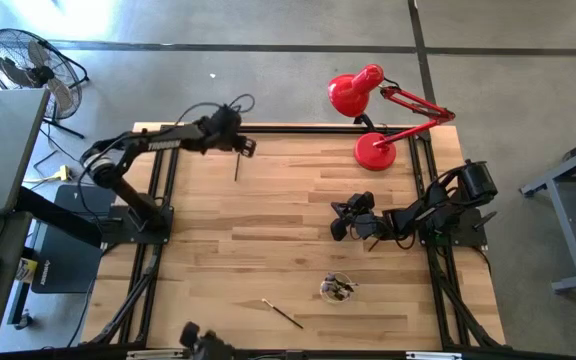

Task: Pick & Place Makeup Brushes
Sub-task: Put the eyeshadow brush into the gold makeup holder

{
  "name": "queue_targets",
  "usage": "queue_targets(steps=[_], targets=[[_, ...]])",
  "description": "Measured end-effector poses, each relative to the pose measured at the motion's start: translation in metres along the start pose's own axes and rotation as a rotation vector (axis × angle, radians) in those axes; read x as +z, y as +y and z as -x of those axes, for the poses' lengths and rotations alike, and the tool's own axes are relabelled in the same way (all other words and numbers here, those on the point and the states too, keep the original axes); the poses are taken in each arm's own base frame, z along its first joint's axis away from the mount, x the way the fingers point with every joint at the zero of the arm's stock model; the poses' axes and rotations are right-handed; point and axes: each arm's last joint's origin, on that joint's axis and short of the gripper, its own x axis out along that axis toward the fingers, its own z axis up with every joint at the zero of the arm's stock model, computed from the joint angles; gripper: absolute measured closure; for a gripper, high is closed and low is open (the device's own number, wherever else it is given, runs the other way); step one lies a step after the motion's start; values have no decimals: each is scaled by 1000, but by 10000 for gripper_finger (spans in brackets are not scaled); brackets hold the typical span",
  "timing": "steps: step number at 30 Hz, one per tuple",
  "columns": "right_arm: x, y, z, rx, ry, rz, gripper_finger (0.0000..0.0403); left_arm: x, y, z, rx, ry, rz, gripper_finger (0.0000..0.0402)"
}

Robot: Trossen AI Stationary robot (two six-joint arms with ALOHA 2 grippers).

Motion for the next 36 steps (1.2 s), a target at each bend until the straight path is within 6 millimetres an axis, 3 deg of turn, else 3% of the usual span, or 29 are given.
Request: queue_targets(steps=[4,10,20,36], targets=[[0,0,0,-7,-5,1,399,19,11,-9,62,81,12,293],[0,0,0,-5,-4,9,400,30,5,-30,88,195,-15,298],[-1,0,0,19,16,10,400,16,7,-53,95,307,15,298],[-1,1,0,21,18,9,399,9,10,-70,173,310,24,299]])
